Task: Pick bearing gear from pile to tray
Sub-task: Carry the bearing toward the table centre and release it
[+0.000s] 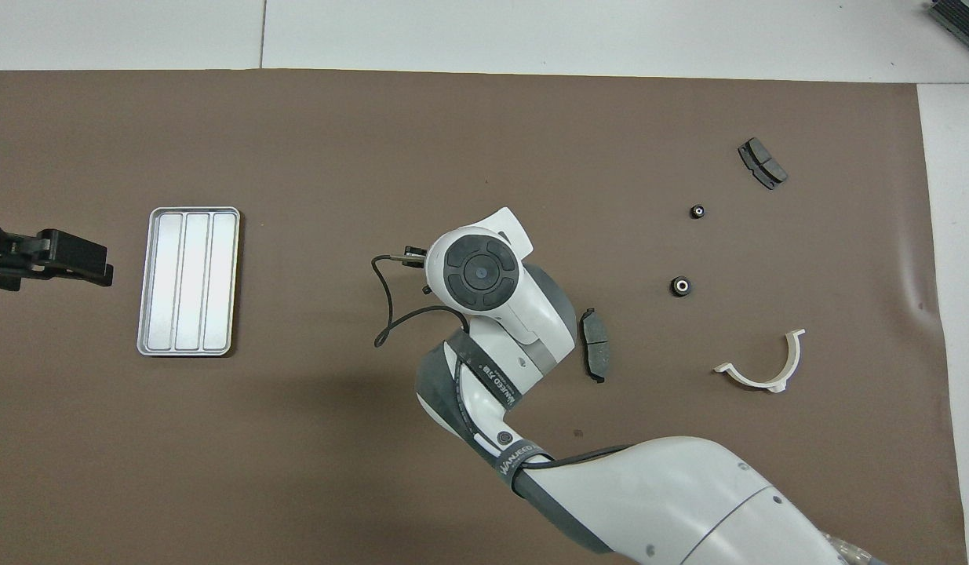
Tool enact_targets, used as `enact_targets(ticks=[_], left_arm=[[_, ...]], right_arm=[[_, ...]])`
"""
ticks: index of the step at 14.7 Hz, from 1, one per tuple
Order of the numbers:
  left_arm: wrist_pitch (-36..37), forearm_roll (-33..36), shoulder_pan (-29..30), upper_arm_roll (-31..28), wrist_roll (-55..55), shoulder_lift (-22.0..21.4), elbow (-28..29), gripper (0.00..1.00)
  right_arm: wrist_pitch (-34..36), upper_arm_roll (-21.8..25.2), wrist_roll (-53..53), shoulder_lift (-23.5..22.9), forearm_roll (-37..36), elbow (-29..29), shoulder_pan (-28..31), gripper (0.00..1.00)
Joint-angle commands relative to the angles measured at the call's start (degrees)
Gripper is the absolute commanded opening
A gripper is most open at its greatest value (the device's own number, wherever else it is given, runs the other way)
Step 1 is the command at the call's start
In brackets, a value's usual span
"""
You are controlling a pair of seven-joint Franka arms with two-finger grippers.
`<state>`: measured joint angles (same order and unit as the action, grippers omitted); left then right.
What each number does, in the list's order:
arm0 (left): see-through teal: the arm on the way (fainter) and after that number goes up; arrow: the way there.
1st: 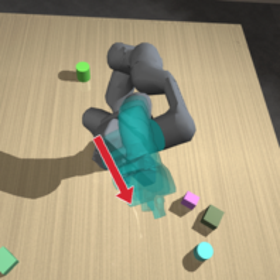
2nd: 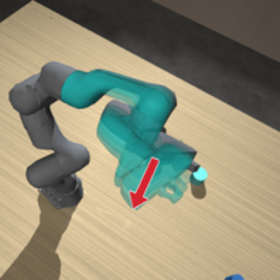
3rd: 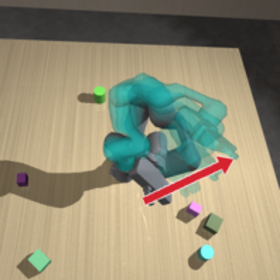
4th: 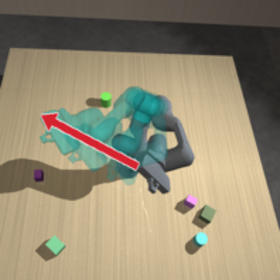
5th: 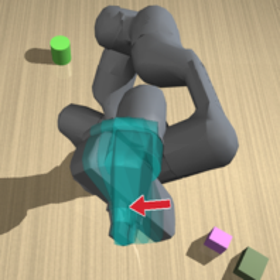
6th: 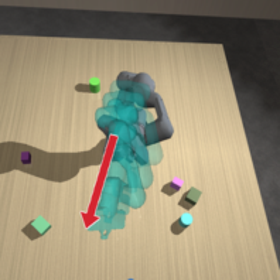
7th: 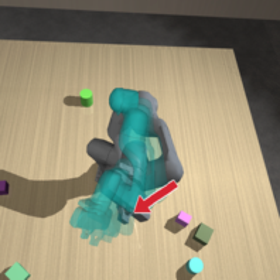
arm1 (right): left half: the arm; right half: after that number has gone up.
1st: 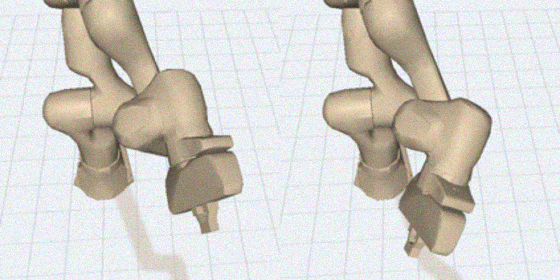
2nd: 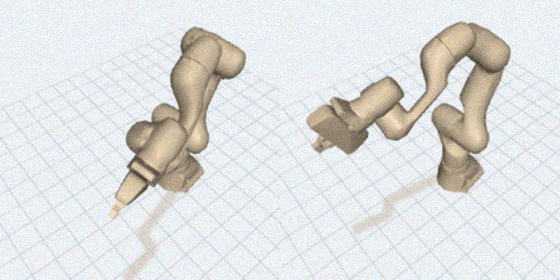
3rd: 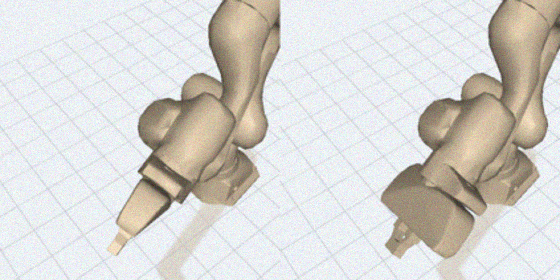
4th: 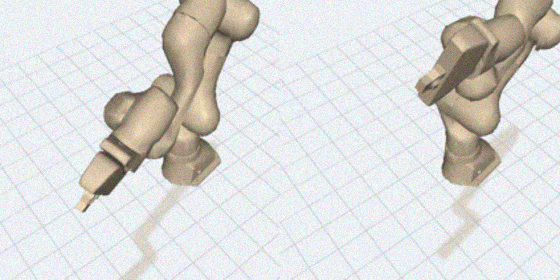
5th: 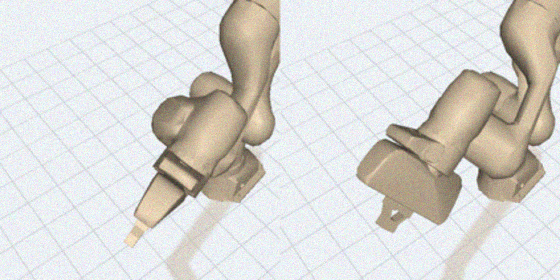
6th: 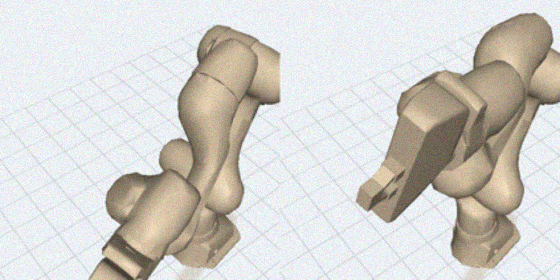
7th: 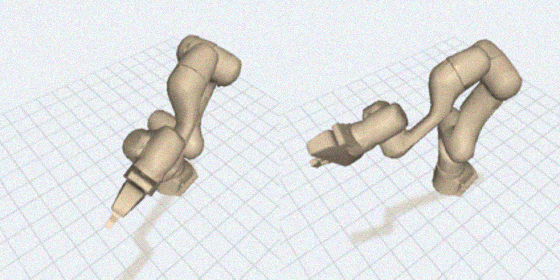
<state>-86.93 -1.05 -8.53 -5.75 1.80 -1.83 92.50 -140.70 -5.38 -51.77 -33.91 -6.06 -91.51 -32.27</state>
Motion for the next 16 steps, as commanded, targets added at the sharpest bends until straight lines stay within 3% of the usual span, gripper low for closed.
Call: enact_targets(ticks=[1,2,4,8,11,16], left_arm=[[-0.87,1.14,0.09,0.22,0.49,-1.95,2.24,1.0],[-0.87,1.14,0.09,0.22,0.49,-1.95,2.24,1.0],[-0.87,1.14,0.0,0.22,0.49,-1.95,2.24,1.0],[-0.87,1.14,0.0,0.22,0.49,-1.95,2.24,1.0],[-0.87,1.14,0.0,0.22,0.49,-1.95,2.24,1.0],[-1.48,1.05,-0.79,0.66,0.84,-1.95,2.15,1.0]], right_arm=[[-0.2,0.28,-1.58,-0.63,-1.5,0.46,-0.24,0.82],[1.63,0.72,-1.67,-0.37,-1.67,0.63,-0.42,1.0],[6.55,0.9,-1.41,4.17,-1.67,0.46,1.41,1.0],[15.96,0.63,4.02,14.9,-1.59,-1.9,10.45,1.0],[19.22,0.63,14.73,20.35,-1.5,-5.77,17.04,1.0],[18.01,0.46,41.07,26.25,2.0,-16.48,26.28,1.0]])
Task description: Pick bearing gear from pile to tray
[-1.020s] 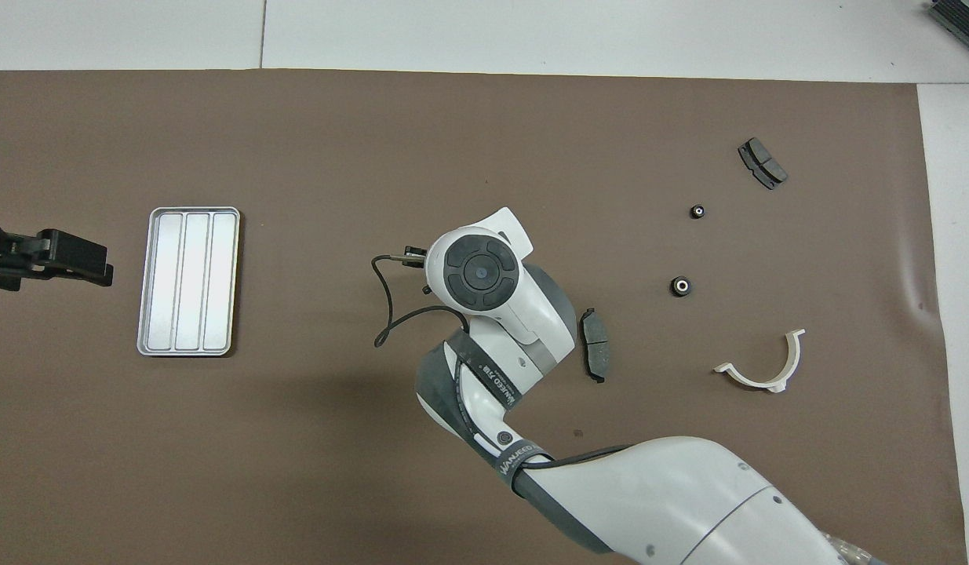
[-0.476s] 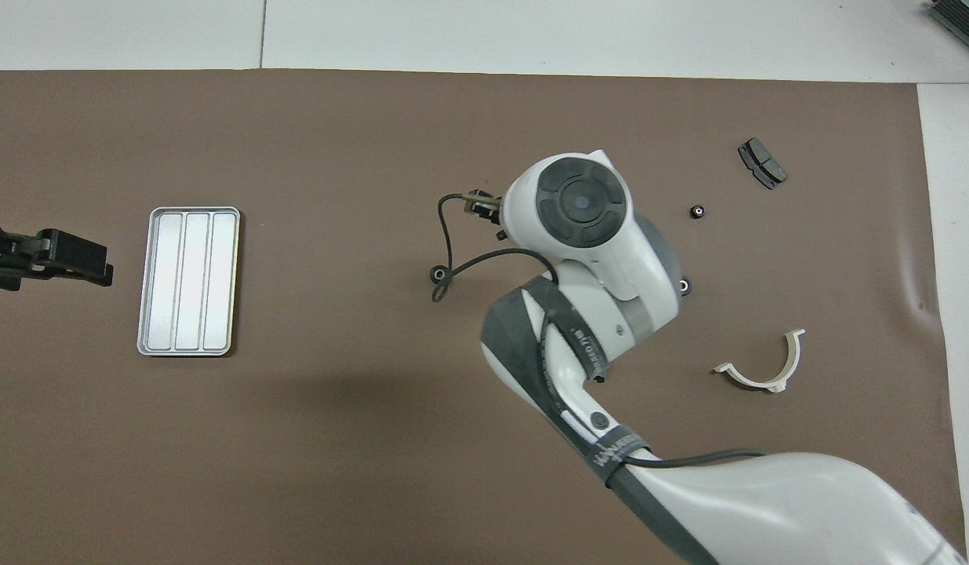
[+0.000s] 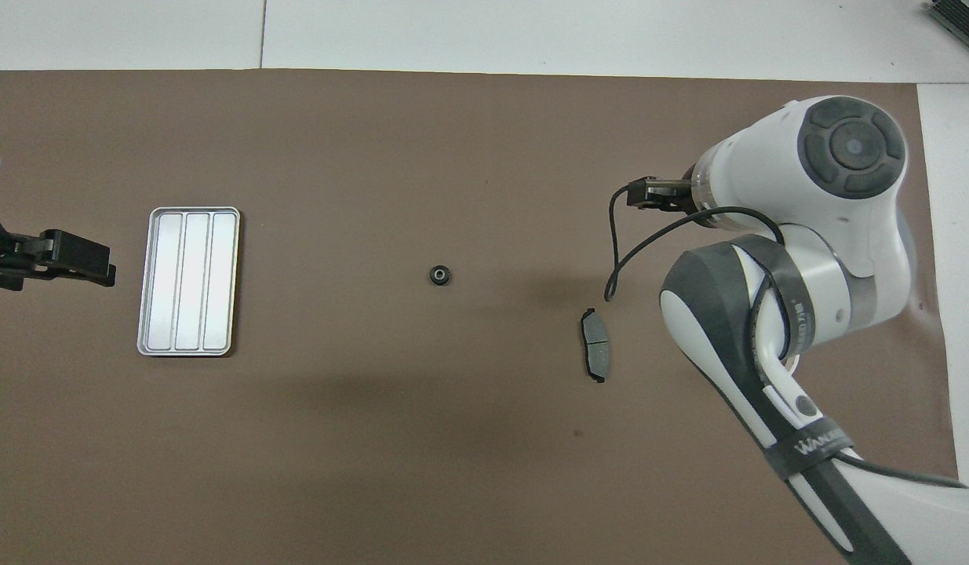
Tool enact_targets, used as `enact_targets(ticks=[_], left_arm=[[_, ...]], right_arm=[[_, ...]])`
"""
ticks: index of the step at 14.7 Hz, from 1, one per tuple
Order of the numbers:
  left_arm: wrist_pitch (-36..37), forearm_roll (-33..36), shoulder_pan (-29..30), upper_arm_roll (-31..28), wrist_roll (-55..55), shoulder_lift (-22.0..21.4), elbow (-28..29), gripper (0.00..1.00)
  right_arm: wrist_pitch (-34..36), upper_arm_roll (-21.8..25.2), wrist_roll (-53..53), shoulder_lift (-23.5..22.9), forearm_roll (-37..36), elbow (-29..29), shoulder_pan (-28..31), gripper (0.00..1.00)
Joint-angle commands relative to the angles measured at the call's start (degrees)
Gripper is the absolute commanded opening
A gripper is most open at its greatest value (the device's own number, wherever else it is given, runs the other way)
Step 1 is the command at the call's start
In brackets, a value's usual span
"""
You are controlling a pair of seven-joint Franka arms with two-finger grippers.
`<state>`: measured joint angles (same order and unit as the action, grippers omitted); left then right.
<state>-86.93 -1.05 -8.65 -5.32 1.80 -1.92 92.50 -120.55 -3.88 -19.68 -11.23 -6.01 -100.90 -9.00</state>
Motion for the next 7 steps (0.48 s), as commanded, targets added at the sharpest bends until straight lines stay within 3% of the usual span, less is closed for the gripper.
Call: enact_targets(ticks=[1,3,7], left_arm=[[-1.57,0.53,-0.84,0.4,1.01,-1.86,1.98,1.0],[-2.09,0.35,-2.68,1.1,5.12,-1.86,2.5,1.0],[-5.17,0.44,-10.41,1.19,11.63,-1.43,3.65,1.0]], right_arm=[[-3.37,-0.95,15.48,4.28,4.23,-9.47,4.42,1.0],[-7.14,-0.95,24.65,4.47,6.53,-13.6,7.24,1.0],[-18.64,-0.95,28.46,3.68,6.97,-21.96,7.51,1.0]])
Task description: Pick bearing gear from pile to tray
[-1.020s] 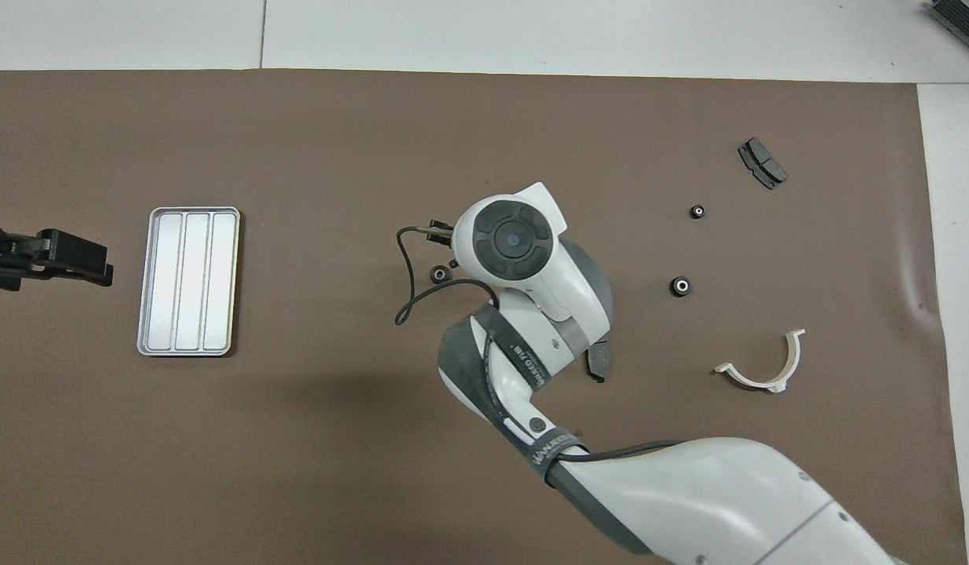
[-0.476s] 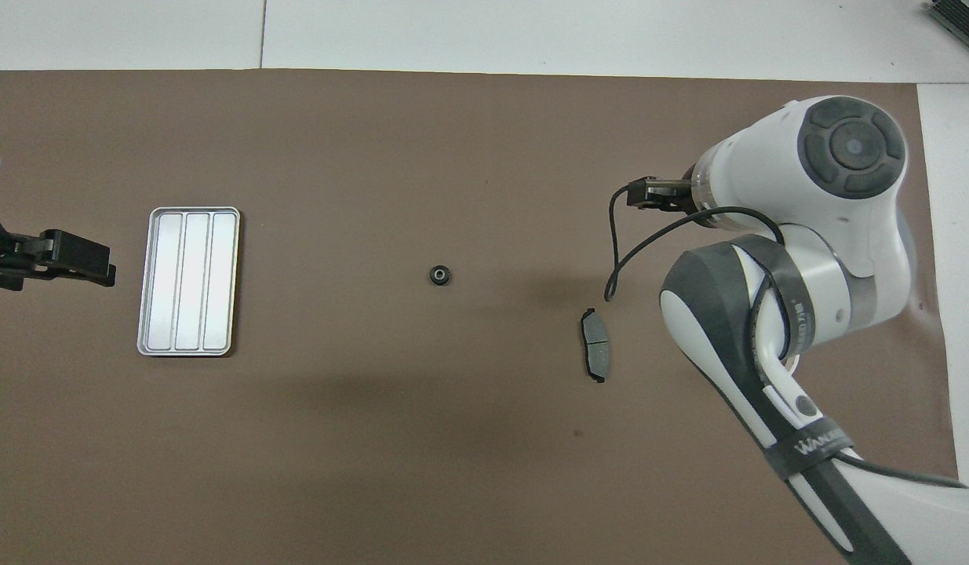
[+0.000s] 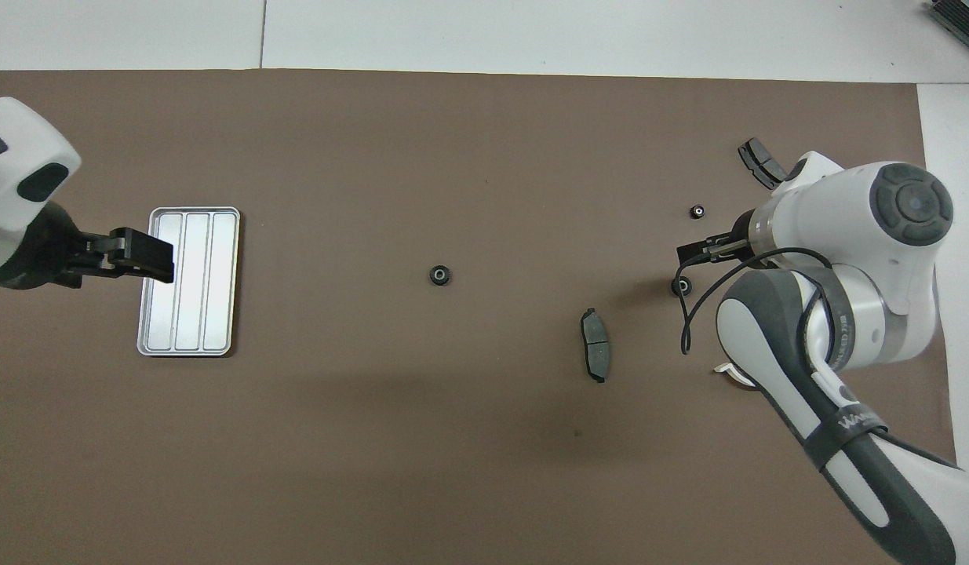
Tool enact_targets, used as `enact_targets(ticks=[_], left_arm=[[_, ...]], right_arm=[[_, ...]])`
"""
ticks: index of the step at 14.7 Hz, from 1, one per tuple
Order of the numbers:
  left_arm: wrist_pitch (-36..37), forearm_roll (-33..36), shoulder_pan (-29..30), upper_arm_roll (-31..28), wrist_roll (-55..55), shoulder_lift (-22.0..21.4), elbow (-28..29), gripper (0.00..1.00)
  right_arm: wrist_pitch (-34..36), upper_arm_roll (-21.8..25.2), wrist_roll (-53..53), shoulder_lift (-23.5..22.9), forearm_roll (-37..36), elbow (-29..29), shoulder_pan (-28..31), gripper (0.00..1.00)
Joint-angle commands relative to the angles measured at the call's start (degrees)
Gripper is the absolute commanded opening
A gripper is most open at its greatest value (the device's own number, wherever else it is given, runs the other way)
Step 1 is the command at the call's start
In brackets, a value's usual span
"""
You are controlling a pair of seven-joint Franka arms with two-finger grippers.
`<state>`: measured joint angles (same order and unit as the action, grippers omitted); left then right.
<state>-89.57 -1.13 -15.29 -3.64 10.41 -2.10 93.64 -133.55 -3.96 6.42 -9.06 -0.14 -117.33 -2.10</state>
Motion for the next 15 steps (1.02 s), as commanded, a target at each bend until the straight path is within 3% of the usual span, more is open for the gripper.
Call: enact_targets(ticks=[1,2,5,6,11,15], left_arm=[[-4.02,0.52,-5.96,-0.49,5.21,-0.64,2.6,1.0],[-5.78,0.52,-8.16,-0.4,7.67,0.33,2.51,1.0],[-11.4,0.52,-15.53,-0.58,14.79,6.64,1.9,1.0],[-14.12,0.61,-17.48,-0.58,16.81,9.19,1.81,1.0],[-29.94,0.17,-19.6,-0.32,17.36,12.81,9.0,1.0],[-40.04,0.17,-21.8,-0.32,17.36,21.5,9.54,1.0]], right_arm=[[-7.06,-0.88,2.46,0.2,1.11,-5.98,0.52,1.0],[-7.42,-0.88,2.81,-0.68,1.11,-6.07,0.43,1.0],[-7.6,-0.88,3.77,-1.74,1.11,-6.33,0.43,0.7],[-8.47,-0.88,3.69,-2.09,1.11,-7.03,0.52,0.67],[-13.31,-0.88,3.07,-2.71,1.11,-9.85,-0.01,0.63],[-12.88,-0.88,3.51,-2.54,1.11,-10.9,-0.19,0.63]])
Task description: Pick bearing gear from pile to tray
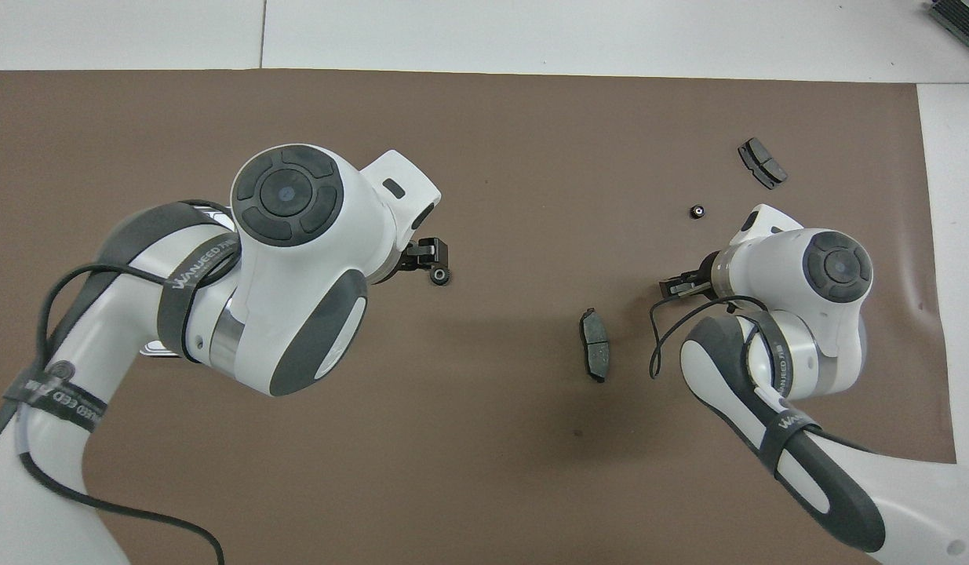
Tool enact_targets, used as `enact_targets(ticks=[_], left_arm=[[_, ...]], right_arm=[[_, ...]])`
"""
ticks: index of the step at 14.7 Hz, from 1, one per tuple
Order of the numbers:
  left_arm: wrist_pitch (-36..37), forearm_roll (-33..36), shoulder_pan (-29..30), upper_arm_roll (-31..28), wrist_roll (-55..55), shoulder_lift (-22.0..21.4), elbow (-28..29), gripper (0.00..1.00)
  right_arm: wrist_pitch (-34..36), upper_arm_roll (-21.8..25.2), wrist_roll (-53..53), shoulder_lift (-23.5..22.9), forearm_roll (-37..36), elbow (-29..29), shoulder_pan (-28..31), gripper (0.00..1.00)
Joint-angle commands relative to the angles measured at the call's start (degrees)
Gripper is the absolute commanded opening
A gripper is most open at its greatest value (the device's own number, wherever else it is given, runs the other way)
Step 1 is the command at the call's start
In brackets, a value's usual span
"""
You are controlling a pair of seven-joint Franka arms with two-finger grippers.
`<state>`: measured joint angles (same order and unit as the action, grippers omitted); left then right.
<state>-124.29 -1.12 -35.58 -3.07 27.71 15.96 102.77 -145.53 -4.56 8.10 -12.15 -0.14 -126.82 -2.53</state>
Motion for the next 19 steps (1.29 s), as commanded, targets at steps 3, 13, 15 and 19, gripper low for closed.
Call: enact_targets(ticks=[3,13,15,19], left_arm=[[-13.68,0.15,-3.09,-0.88,-0.2,6.36,3.56,1.0],[-17.92,0.24,-3.97,-0.88,-5.91,7.15,6.74,0.98],[-18.18,0.24,-3.97,-0.88,-6.88,7.24,6.83,0.93],[-19.67,0.24,-3.71,-0.88,-8.91,7.5,7.36,0.8]], right_arm=[[-0.54,-0.27,1.92,0.72,1.1,-1.76,0.25,0.63],[-0.02,-0.27,1.66,0.46,1.02,-0.63,-0.54,0.0],[5.4,-0.27,-0.09,1.68,1.1,1.91,-0.54,0.0],[20.96,-0.27,-4.48,3.01,1.1,13.24,-0.28,0.0]])
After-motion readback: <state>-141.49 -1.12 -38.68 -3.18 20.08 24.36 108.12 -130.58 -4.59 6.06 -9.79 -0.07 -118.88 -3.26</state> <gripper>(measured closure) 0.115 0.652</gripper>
